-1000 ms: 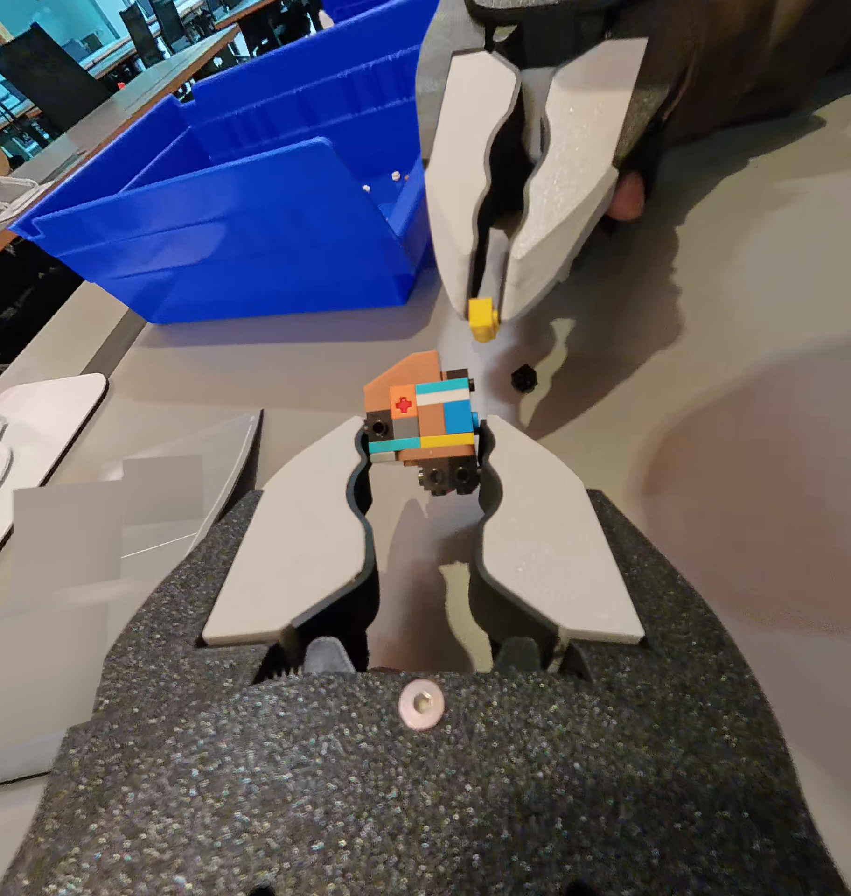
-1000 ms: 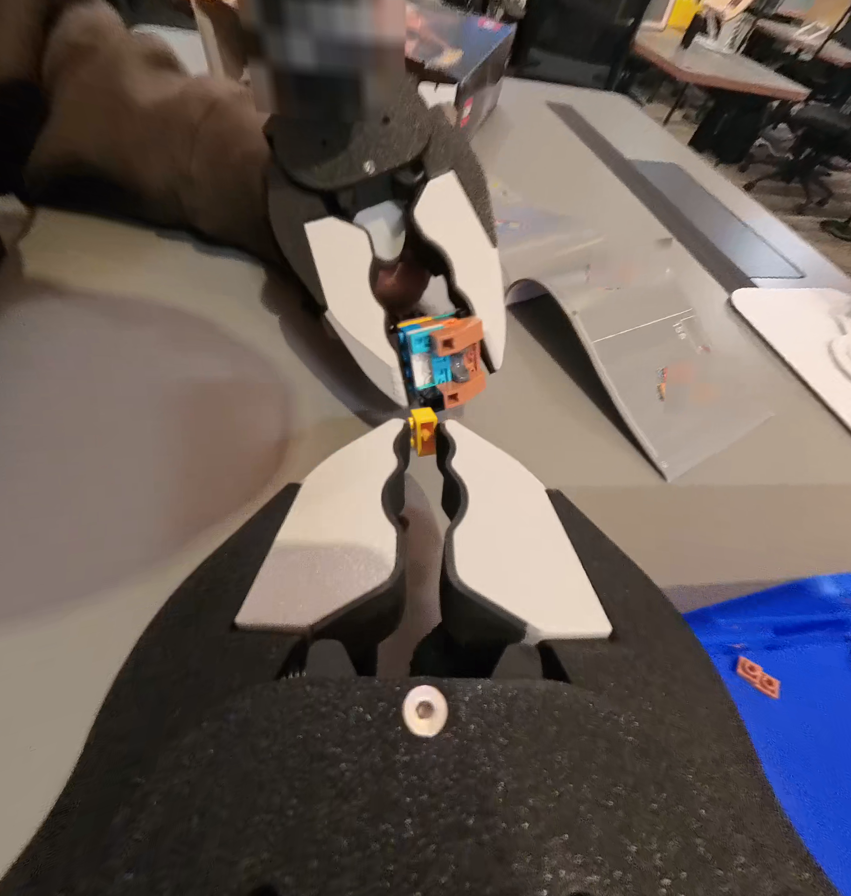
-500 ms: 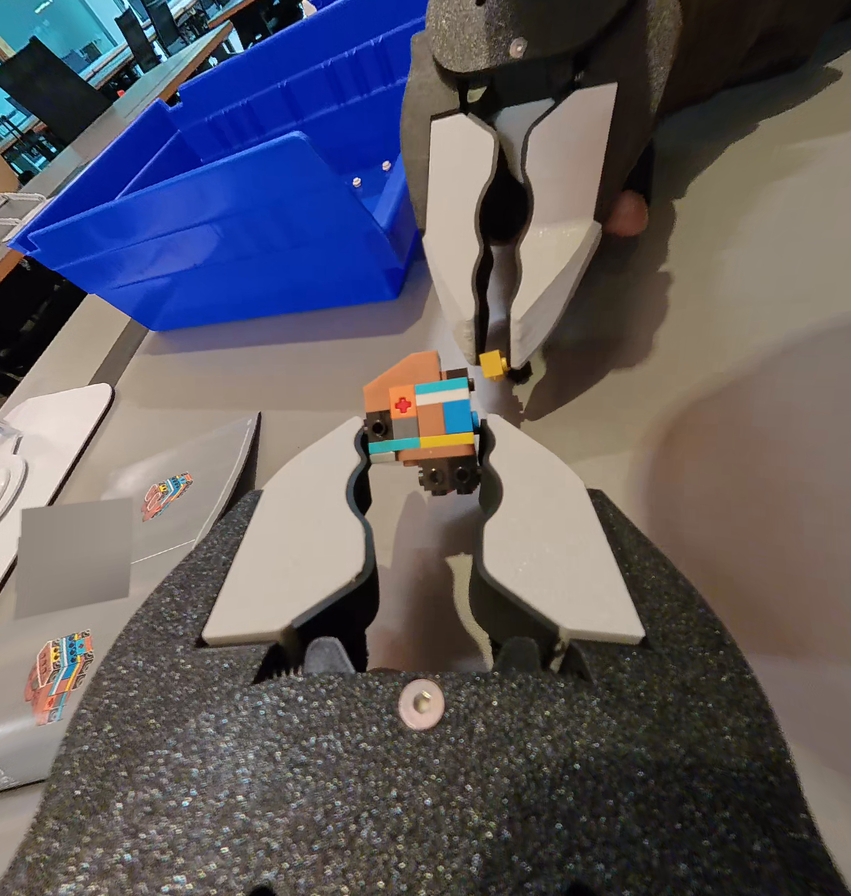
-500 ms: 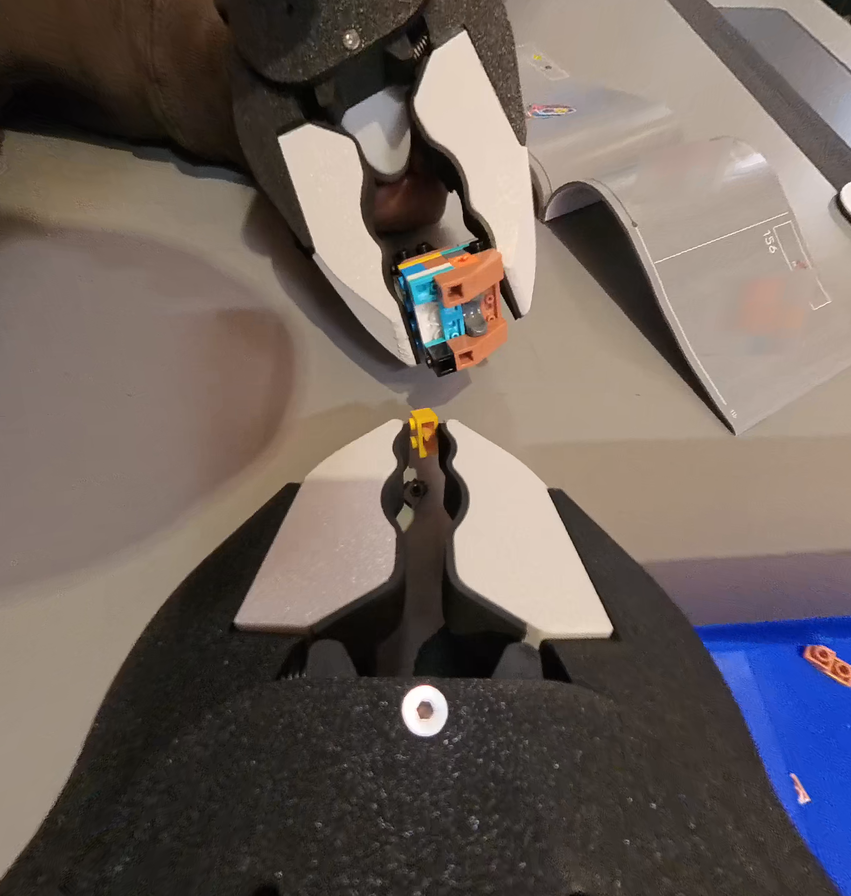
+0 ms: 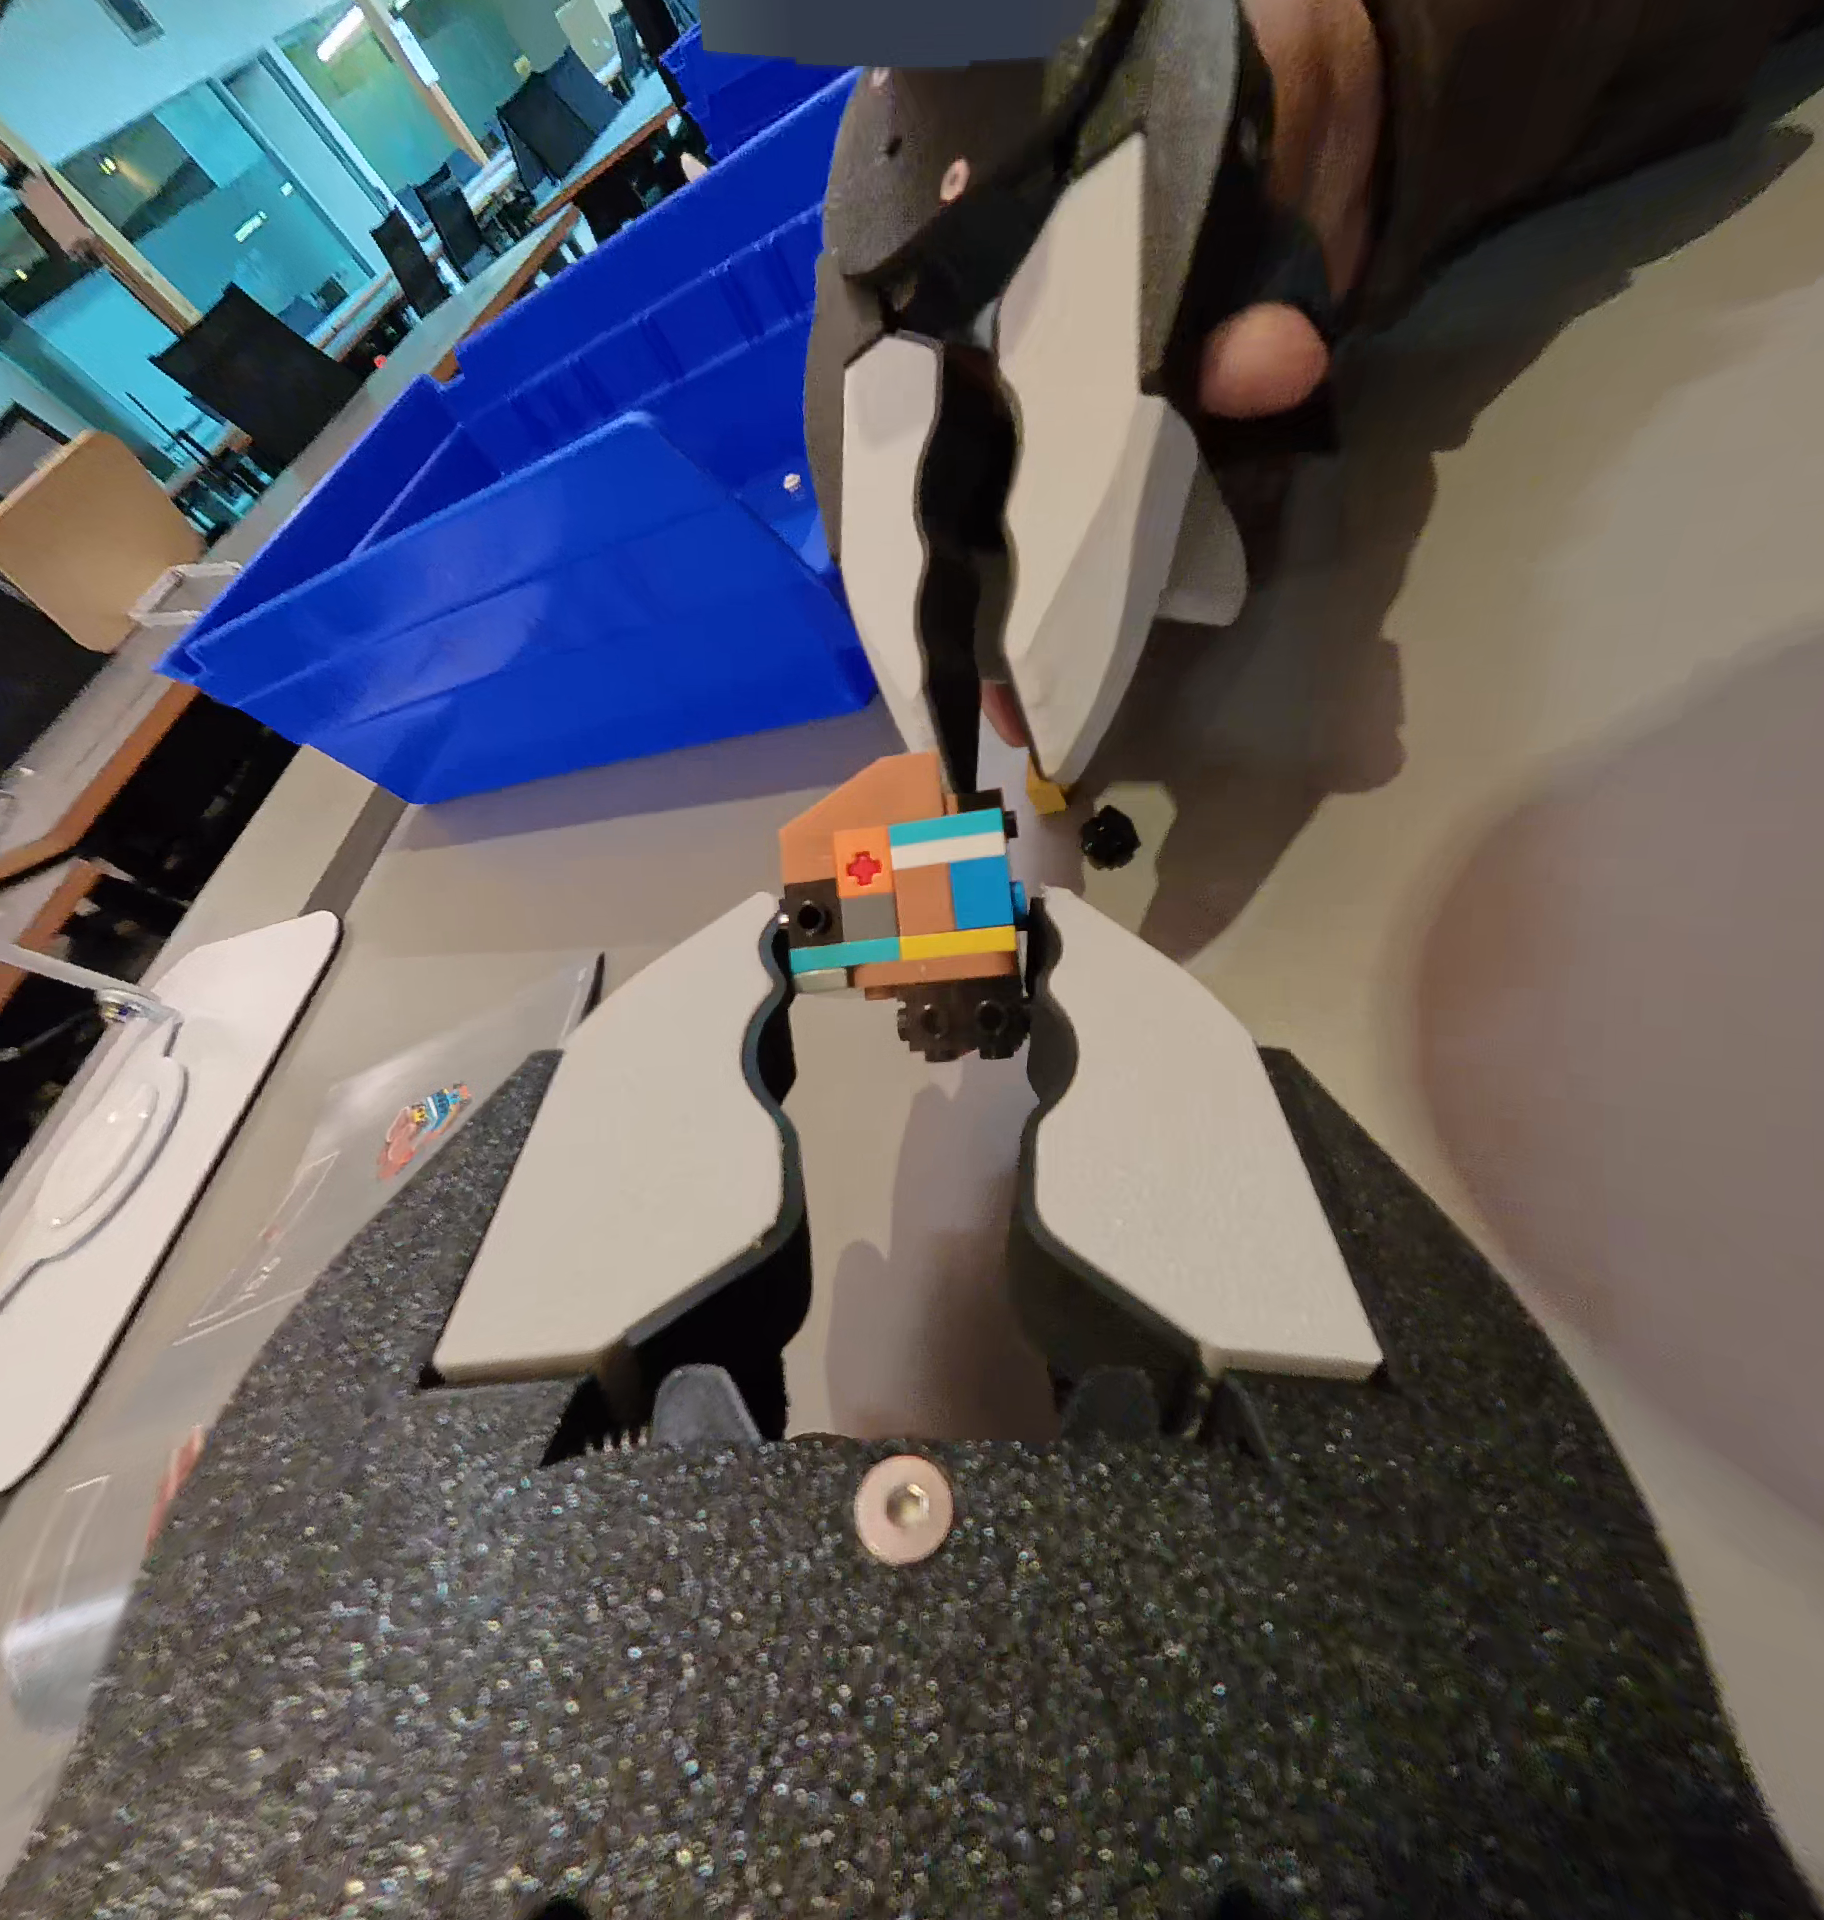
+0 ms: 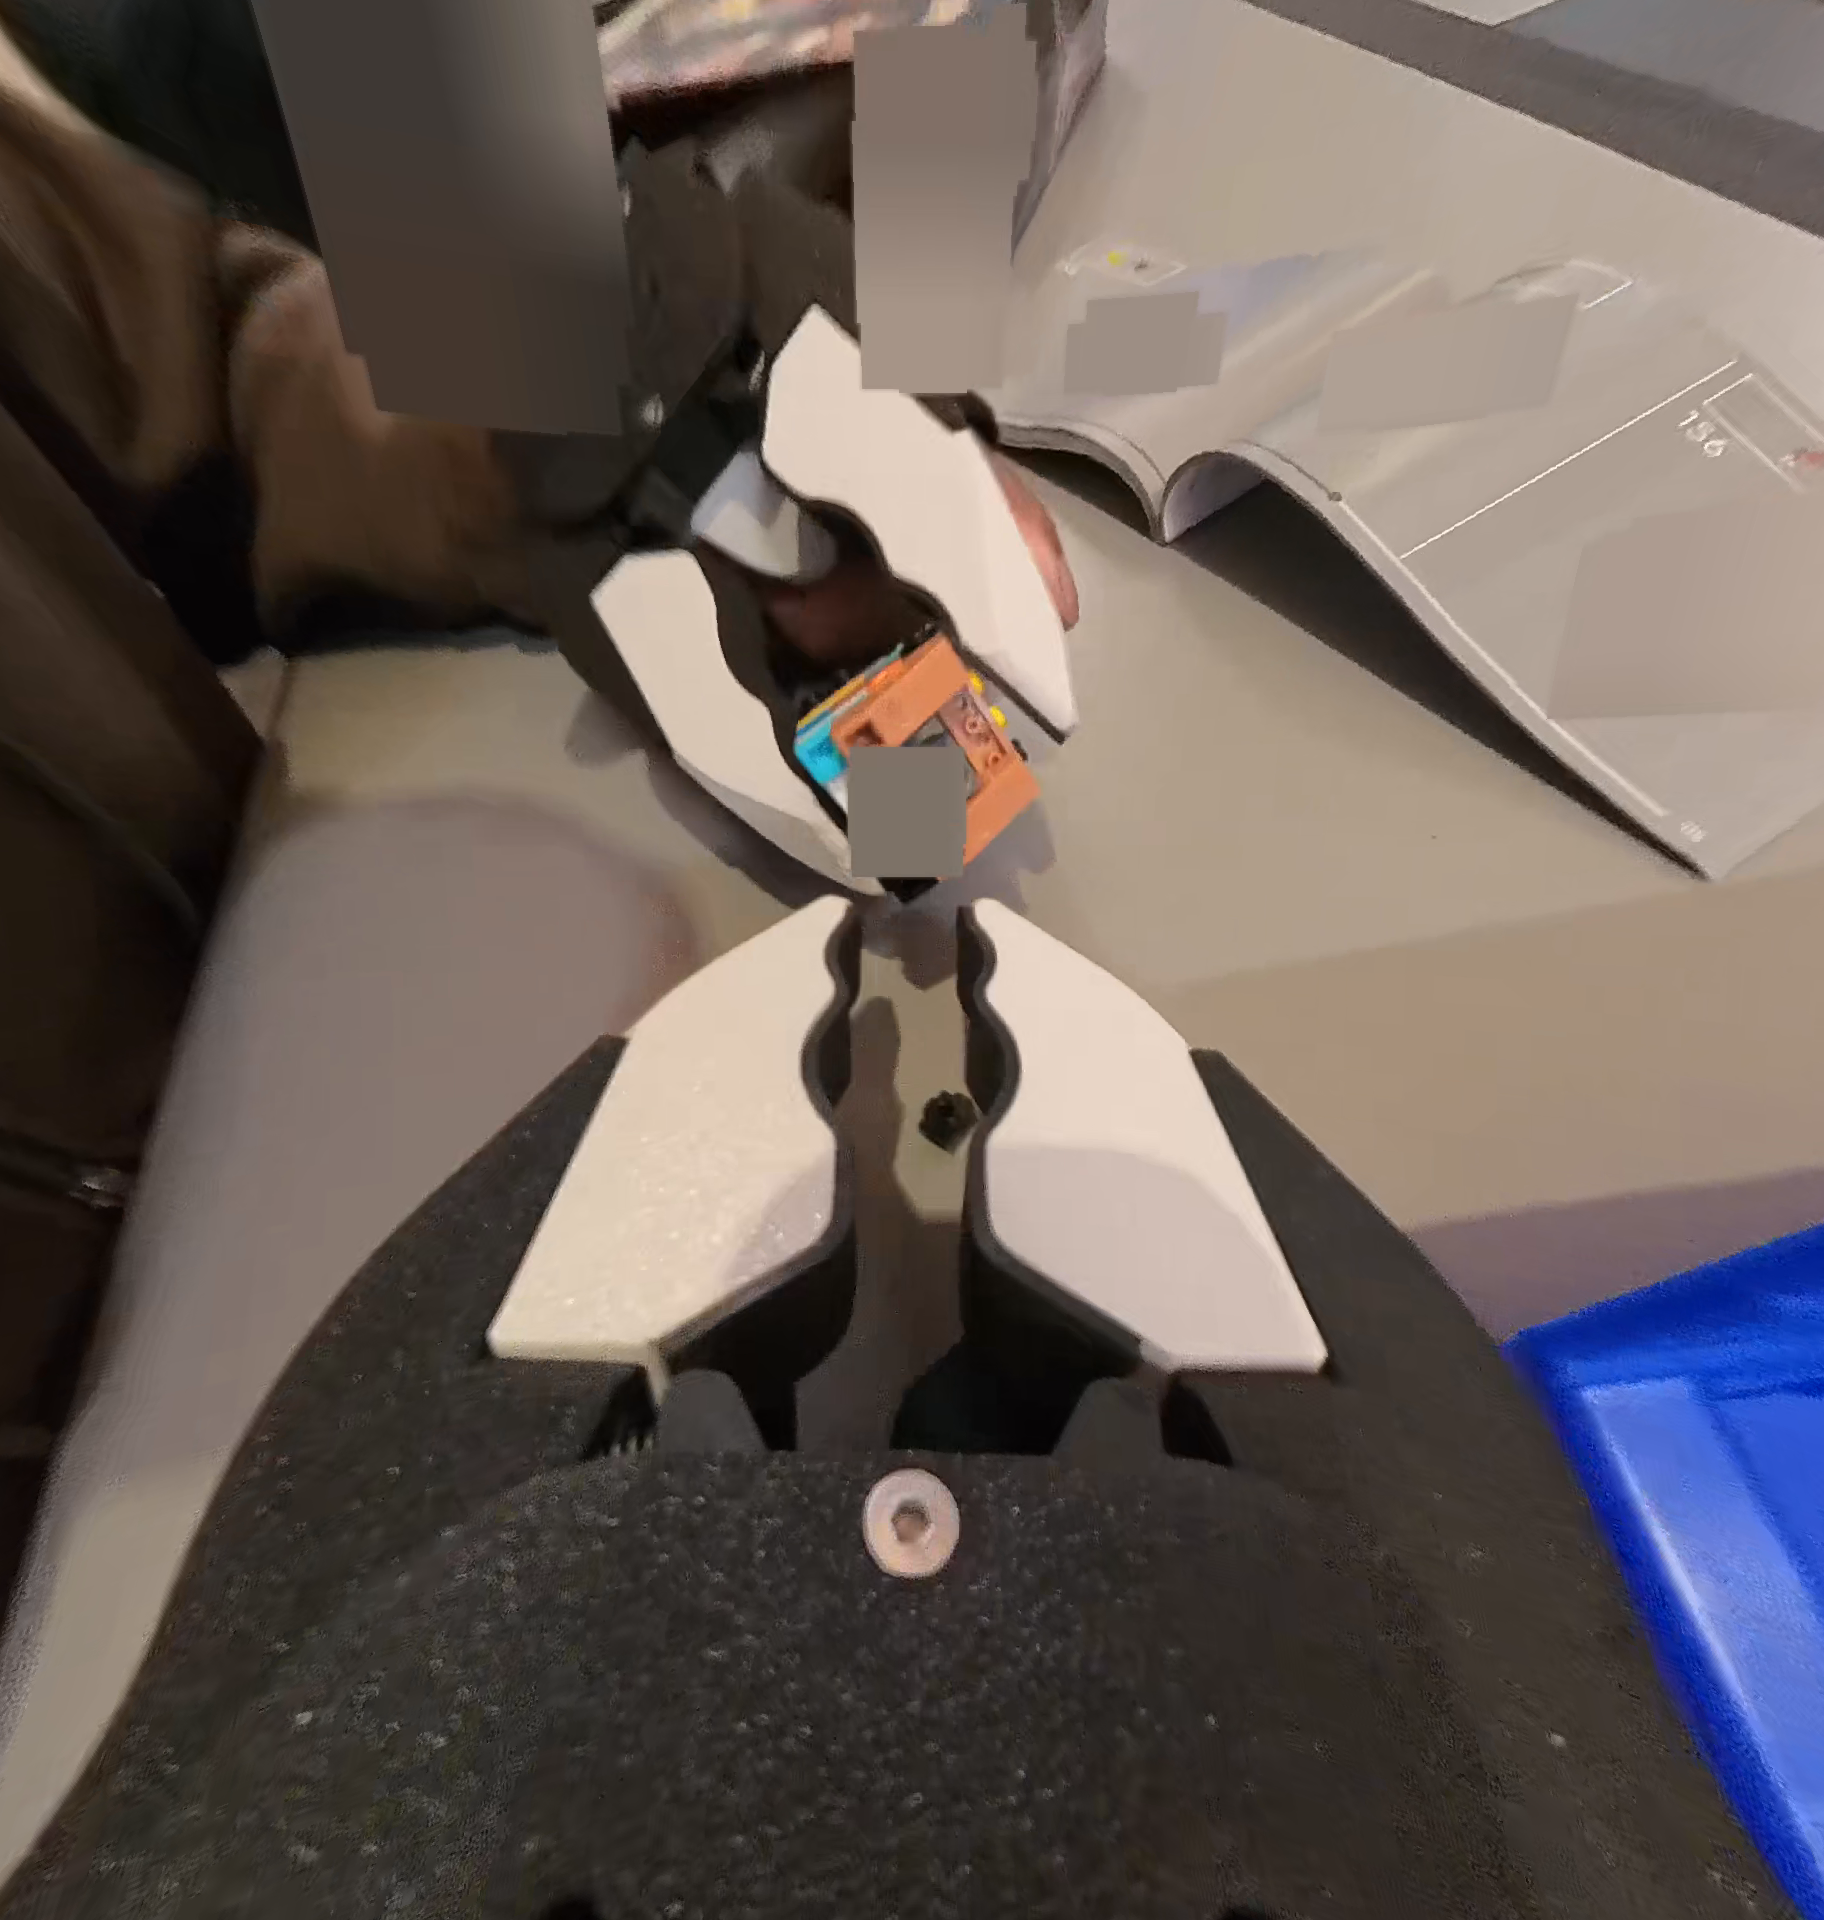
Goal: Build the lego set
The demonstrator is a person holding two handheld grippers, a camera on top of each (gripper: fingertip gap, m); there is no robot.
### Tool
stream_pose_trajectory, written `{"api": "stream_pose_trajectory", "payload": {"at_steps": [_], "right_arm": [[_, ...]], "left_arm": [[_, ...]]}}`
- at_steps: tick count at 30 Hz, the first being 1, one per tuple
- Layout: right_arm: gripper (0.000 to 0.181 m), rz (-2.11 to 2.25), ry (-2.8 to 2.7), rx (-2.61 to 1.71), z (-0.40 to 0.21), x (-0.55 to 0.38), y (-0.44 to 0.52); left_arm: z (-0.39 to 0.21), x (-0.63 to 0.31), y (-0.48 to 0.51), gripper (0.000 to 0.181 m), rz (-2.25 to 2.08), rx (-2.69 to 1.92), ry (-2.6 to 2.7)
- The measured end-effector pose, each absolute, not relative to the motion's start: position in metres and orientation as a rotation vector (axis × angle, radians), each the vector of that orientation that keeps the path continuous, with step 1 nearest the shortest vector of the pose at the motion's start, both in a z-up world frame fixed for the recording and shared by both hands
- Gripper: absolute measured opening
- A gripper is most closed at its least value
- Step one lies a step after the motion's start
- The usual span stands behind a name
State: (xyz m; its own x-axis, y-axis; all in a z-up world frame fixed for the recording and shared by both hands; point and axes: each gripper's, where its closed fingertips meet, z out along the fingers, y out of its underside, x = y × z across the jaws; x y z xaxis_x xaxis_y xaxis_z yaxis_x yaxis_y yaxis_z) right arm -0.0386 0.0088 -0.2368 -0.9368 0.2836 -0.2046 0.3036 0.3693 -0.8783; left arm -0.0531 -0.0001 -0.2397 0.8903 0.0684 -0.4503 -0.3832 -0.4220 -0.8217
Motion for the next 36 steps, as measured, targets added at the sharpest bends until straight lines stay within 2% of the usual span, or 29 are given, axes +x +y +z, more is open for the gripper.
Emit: {"api": "stream_pose_trajectory", "payload": {"at_steps": [1,8,20,36], "right_arm": [[0.017,-1.673,2.533,0.588,-0.235,-0.039,0.008],[0.015,-1.679,2.333,0.764,-0.229,-0.044,0.008],[0.01,-1.644,2.272,0.81,-0.231,-0.04,0.005],[0.008,-1.714,1.965,0.806,-0.21,-0.036,0.002]], "left_arm": [[-0.24,-0.053,0.0,0.042,0.539,-1.947,0.247],[-0.235,-0.051,0.003,0.042,0.721,-1.915,0.36],[-0.233,-0.045,0.008,0.043,0.906,-1.888,0.5],[-0.209,-0.034,0.01,0.041,0.739,-1.747,0.396]]}}
